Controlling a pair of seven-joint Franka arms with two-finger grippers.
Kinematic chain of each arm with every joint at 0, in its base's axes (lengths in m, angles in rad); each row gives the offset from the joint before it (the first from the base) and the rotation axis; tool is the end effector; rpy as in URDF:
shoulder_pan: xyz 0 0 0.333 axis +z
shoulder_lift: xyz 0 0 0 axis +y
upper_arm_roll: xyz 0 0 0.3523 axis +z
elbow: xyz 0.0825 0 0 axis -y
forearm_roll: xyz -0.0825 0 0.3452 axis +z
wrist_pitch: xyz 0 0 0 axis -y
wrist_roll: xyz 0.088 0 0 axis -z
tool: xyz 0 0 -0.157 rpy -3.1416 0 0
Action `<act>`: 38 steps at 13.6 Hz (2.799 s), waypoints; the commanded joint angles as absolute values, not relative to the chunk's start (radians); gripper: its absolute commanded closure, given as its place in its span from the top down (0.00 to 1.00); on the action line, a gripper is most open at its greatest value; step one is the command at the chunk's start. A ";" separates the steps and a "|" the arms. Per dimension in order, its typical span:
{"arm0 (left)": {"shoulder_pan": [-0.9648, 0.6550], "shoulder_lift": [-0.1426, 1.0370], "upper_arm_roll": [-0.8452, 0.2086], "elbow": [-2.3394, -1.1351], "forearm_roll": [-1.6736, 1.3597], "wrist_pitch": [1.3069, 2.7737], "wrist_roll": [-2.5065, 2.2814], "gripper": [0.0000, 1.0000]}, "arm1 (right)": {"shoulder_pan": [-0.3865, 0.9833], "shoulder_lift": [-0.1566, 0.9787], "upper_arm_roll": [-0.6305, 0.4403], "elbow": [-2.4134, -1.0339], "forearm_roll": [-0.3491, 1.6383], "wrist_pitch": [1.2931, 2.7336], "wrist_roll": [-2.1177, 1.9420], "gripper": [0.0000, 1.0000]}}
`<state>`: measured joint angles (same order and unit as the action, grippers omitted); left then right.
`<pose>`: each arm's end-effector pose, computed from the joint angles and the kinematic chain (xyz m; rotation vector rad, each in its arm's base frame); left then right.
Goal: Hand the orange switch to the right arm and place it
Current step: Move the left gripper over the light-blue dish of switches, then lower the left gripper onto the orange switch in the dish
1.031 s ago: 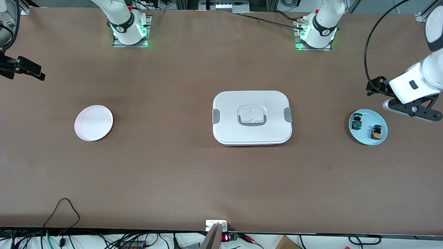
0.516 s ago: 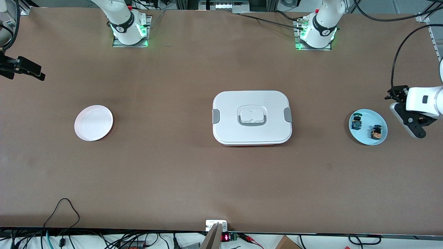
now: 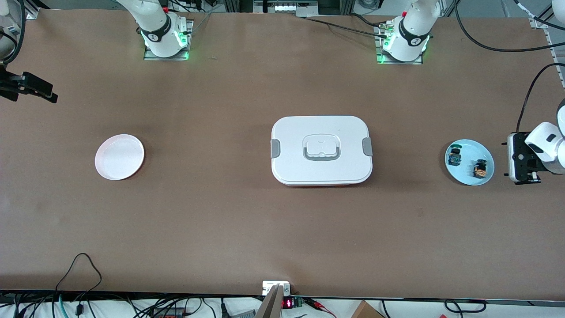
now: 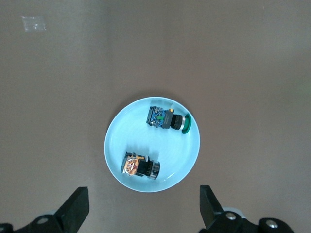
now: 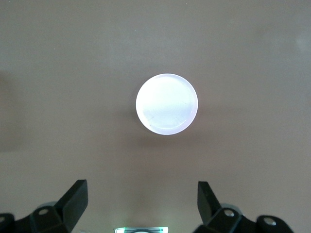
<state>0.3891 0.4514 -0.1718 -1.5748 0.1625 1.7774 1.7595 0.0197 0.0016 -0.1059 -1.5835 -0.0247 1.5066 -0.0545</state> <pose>0.5988 0.1680 0.3659 2.0822 -2.1164 -0.2948 0.5026 -0.0474 0.5994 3.1194 -0.0504 -0.1249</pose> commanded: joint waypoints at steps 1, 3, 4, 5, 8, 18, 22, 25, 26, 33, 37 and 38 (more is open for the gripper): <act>0.431 0.451 -0.183 -1.666 0.184 1.886 1.916 1.00 | 0.023 0.002 -0.106 -1.572 -0.031 1.503 -0.057 1.00; 0.480 0.475 -0.186 -1.718 0.176 1.965 1.969 1.00 | 0.023 0.002 -0.106 -1.572 -0.031 1.503 -0.057 1.00; 0.515 0.476 -0.190 -1.759 0.173 2.009 2.003 1.00 | 0.023 0.003 -0.106 -1.572 -0.031 1.503 -0.057 1.00; 0.550 0.476 -0.195 -1.800 0.169 2.052 2.055 1.00 | 0.023 0.002 -0.106 -1.572 -0.029 1.503 -0.057 1.00; 0.603 0.485 -0.222 -1.847 0.140 2.146 2.144 1.00 | 0.021 0.003 -0.106 -1.572 -0.029 1.503 -0.057 1.00; 0.612 0.578 -0.230 -1.914 0.058 2.302 2.220 1.00 | 0.021 0.003 -0.106 -1.572 -0.025 1.503 -0.054 1.00; 0.618 0.583 -0.232 -1.904 0.058 2.307 2.235 1.00 | 0.021 0.003 -0.106 -1.572 -0.025 1.503 -0.054 1.00; 0.618 0.583 -0.241 -1.898 0.058 2.304 2.237 1.00 | 0.021 0.003 -0.106 -1.572 -0.025 1.503 -0.054 1.00; 0.618 0.583 -0.245 -1.891 0.058 2.303 2.237 1.00 | 0.021 0.003 -0.106 -1.572 -0.025 1.503 -0.054 1.00; 0.620 0.583 -0.247 -1.859 0.048 2.287 2.224 1.00 | 0.021 0.003 -0.106 -1.572 -0.023 1.503 -0.054 1.00; 0.637 0.574 -0.244 -1.859 -0.035 2.269 1.948 1.00 | 0.021 0.003 -0.106 -1.572 -0.023 1.503 -0.055 1.00; 0.631 0.571 -0.242 -1.858 -0.029 2.247 1.874 1.00 | 0.021 0.003 -0.106 -1.572 -0.023 1.503 -0.055 1.00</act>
<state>0.6234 0.5733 -0.2341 -1.8770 -0.0136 2.2924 2.0103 0.0198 0.0023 -0.1059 -1.5834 -0.0245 1.5068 -0.0545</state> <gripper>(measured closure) 0.000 0.000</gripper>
